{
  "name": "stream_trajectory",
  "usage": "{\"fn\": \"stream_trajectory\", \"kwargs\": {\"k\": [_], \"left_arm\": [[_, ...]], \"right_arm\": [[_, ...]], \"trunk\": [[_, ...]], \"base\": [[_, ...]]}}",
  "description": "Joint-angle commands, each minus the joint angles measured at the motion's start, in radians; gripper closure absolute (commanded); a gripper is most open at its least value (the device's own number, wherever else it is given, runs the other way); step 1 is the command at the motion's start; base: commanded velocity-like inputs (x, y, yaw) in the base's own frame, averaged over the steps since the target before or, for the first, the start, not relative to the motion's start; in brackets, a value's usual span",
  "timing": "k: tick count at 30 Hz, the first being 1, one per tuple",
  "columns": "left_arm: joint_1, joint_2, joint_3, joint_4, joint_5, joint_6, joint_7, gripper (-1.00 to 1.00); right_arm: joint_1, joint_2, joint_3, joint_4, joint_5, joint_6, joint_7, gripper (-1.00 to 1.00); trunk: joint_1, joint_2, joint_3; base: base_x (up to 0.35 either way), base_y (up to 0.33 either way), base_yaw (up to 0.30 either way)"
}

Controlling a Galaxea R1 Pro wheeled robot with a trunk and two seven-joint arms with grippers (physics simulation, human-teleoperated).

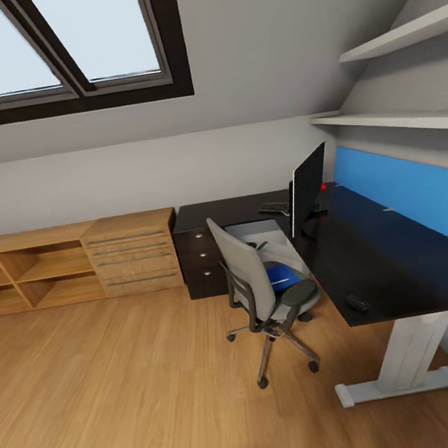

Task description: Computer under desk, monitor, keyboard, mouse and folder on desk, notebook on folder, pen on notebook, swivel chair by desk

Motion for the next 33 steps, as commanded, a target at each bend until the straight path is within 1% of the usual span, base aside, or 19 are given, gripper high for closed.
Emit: {"fn": "stream_trajectory", "kwargs": {"k": [1, 4, 13, 16, 17, 22, 27, 33], "left_arm": [[0.000, 0.000, 0.002, -0.001, 0.002, -0.001, -0.001, -1.00], [0.000, -0.001, 0.002, -0.001, 0.002, -0.001, 0.000, -1.00], [0.000, -0.001, 0.001, -0.001, 0.005, 0.002, 0.005, -1.00], [0.000, -0.001, 0.002, 0.003, 0.006, 0.004, 0.005, -1.00], [0.000, -0.001, 0.003, 0.016, 0.006, 0.005, 0.003, -1.00], [0.000, 0.002, 0.003, 0.072, 0.008, 0.001, 0.006, -1.00], [0.000, 0.011, 0.004, 0.079, 0.008, 0.002, 0.009, -1.00], [0.000, 0.007, 0.003, 0.080, 0.008, 0.009, 0.013, -1.00]], "right_arm": [[-0.001, 0.000, 0.000, 0.001, 0.007, -0.002, -0.007, -1.00], [0.000, 0.000, 0.000, 0.001, 0.007, -0.003, -0.007, -1.00], [0.000, -0.001, 0.000, 0.001, 0.007, -0.003, -0.007, -1.00], [0.000, -0.009, 0.000, 0.004, 0.008, -0.001, -0.003, -1.00], [0.000, -0.016, 0.001, 0.009, 0.008, 0.001, -0.001, -1.00], [-0.001, -0.027, 0.001, 0.013, 0.008, -0.015, 0.000, -1.00], [-0.001, -0.028, 0.000, 0.013, 0.007, -0.026, -0.004, -1.00], [-0.001, -0.030, 0.001, 0.016, 0.007, -0.011, -0.003, -1.00]], "trunk": [[0.000, -0.001, -0.001], [0.000, -0.001, -0.001], [0.035, -0.064, -0.029], [0.046, -0.085, -0.039], [0.050, -0.092, -0.042], [0.069, -0.127, -0.057], [0.088, -0.162, -0.073], [0.111, -0.204, -0.092]], "base": [[0.005, 0.004, -0.037], [0.002, 0.002, -0.018], [0.000, 0.000, -0.002], [0.000, 0.000, 0.000], [0.000, 0.000, 0.000], [0.000, 0.000, 0.000], [0.000, 0.000, 0.000], [0.000, 0.000, 0.000]]}}
